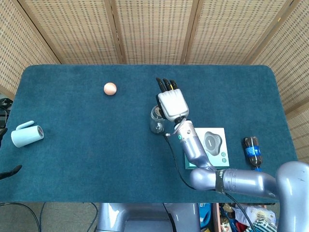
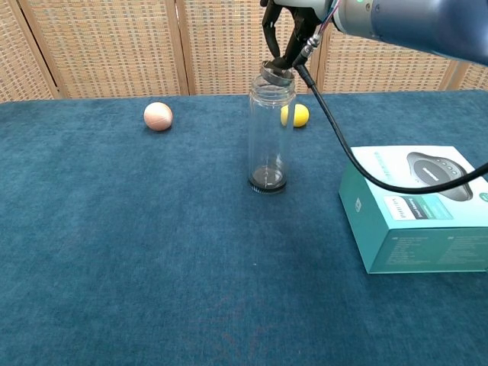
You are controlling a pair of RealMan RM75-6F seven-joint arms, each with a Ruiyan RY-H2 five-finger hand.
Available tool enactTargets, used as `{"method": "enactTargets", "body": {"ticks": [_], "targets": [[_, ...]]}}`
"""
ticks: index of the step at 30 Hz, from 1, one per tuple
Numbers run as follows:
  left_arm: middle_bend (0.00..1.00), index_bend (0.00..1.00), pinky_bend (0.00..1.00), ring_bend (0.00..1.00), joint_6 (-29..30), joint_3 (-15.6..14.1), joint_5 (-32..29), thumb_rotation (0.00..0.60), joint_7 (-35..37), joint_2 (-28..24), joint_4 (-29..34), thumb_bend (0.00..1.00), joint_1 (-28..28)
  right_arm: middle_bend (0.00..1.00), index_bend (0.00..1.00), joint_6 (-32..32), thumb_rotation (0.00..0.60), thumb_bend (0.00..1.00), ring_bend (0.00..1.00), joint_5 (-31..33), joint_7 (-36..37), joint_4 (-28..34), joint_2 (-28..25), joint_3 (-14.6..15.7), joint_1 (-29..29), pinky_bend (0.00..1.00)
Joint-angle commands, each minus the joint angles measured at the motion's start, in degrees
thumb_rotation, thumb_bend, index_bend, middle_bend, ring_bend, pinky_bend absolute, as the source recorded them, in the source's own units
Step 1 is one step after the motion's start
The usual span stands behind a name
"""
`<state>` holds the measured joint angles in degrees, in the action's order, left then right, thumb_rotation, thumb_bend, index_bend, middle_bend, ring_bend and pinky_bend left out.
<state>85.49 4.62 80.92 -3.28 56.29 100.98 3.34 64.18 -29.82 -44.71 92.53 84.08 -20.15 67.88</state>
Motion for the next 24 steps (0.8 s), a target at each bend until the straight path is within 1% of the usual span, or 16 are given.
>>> {"method": "enactTargets", "body": {"ticks": [1,2,3,4,5,6,8,10,18,24], "targets": [[0.00,0.00,0.00,0.00,-0.1,0.0,-0.1,0.600,-0.2,0.0,0.1,0.09,0.1,0.08,0.64,0.3,0.600,0.64,0.00,-0.2,-0.3,-0.1,0.0,0.3,0.0,0.14],[0.00,0.00,0.00,0.00,-0.1,0.0,-0.1,0.600,-0.2,0.0,0.1,0.09,0.1,0.06,0.55,0.2,0.600,0.61,0.00,-0.1,-0.3,0.0,-0.1,0.3,-0.1,0.14],[0.00,0.00,0.00,0.00,-0.1,0.0,-0.1,0.600,-0.3,0.0,0.1,0.09,0.1,0.03,0.43,0.1,0.600,0.54,0.00,0.2,-0.2,0.2,-0.2,0.2,-0.2,0.14],[0.00,0.00,0.00,0.00,-0.1,-0.1,-0.1,0.600,-0.3,0.1,0.1,0.09,0.1,0.02,0.33,0.0,0.600,0.46,0.00,0.4,-0.1,0.4,-0.3,0.2,-0.2,0.14],[0.00,0.00,0.00,0.00,-0.1,-0.1,-0.1,0.600,-0.4,0.1,0.1,0.09,0.1,0.00,0.20,-0.4,0.600,0.33,0.00,0.6,0.0,0.8,-0.6,0.3,-0.4,0.14],[0.00,0.00,0.00,0.00,-0.1,-0.1,-0.1,0.600,-0.4,0.1,0.1,0.09,0.1,0.00,0.10,-0.7,0.600,0.22,0.00,0.8,-0.1,1.1,-1.0,0.4,-0.4,0.14],[0.00,0.00,0.00,0.00,-0.1,-0.1,-0.2,0.600,-0.4,0.1,0.1,0.09,0.1,0.00,0.02,-0.8,0.600,0.14,0.00,1.2,-0.5,1.7,-1.7,0.4,-0.4,0.14],[0.00,0.00,0.00,0.00,-0.2,0.0,-0.3,0.600,-0.3,0.1,0.0,0.09,0.1,0.00,0.00,-0.6,0.600,0.12,0.00,1.2,-0.2,2.4,-2.2,0.1,-0.5,0.14],[0.00,0.00,0.00,0.00,-0.3,-0.1,-0.3,0.600,-0.1,0.0,0.0,0.09,0.2,0.00,0.00,0.9,0.600,0.13,0.00,0.1,0.5,4.7,-3.4,-0.7,-0.7,0.14],[0.00,0.00,0.00,0.00,-0.5,-0.1,-0.6,0.600,0.0,0.0,-0.2,0.09,0.3,0.00,0.01,1.4,0.600,0.19,0.00,-1.3,2.1,8.0,-5.8,-1.4,-1.7,0.14]]}}
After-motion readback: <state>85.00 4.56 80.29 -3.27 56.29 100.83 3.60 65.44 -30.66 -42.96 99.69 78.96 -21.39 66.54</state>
